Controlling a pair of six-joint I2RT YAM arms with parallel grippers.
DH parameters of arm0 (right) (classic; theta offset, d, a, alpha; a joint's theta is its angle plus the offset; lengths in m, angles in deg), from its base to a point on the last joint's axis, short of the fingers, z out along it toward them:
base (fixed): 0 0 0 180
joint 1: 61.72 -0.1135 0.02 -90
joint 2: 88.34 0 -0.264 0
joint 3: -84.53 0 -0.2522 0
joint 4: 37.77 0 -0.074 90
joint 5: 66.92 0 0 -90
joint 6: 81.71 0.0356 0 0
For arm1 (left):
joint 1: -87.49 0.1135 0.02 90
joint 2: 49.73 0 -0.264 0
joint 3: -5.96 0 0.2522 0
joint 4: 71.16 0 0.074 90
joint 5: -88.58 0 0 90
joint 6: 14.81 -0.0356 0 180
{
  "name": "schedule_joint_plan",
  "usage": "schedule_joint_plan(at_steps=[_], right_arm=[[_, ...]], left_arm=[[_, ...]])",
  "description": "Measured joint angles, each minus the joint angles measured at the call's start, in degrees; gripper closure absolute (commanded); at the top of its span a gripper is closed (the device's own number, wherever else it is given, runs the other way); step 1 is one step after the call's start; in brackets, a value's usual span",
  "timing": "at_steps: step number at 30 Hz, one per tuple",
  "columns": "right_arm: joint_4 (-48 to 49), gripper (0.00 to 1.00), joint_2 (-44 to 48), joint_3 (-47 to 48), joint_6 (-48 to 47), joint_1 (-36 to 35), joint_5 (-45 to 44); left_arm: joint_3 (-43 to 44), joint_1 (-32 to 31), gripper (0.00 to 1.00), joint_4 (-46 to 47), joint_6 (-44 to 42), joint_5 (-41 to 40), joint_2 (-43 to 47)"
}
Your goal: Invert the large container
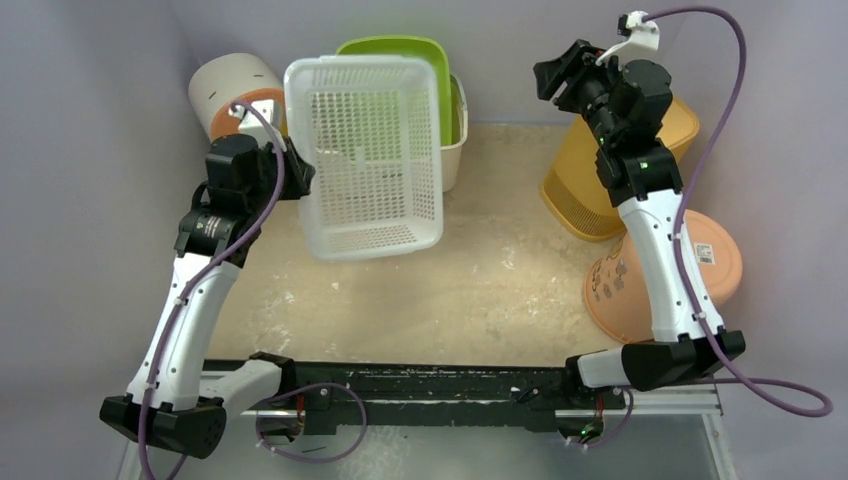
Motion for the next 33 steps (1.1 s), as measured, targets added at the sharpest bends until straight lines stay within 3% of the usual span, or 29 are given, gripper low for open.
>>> schedule_joint_plan(at_steps=[8, 16, 25, 33], right_arm=[[-2.10, 0.38, 2.47, -0.02, 1.03, 0.00, -3.32], [-3.74, 0.38, 5.62, -3.80, 1.90, 0.00, -4.59], [-3.87, 0.38, 8.63, -9.22, 3.37, 0.00, -5.20], [-3.87, 0.38, 9.03, -11.80, 4.31, 0.00, -5.40]], left_arm=[[-1.70, -3.43, 1.00, -10.67, -6.38, -14.56, -4.39], [-1.70, -20.24, 1.00, -12.87, -12.31, -30.56, -8.39], [-2.34, -34.12, 1.00, -13.42, -15.58, -47.54, -13.33], [-2.58, -46.01, 1.00, -10.71, -16.81, -57.88, -19.54]])
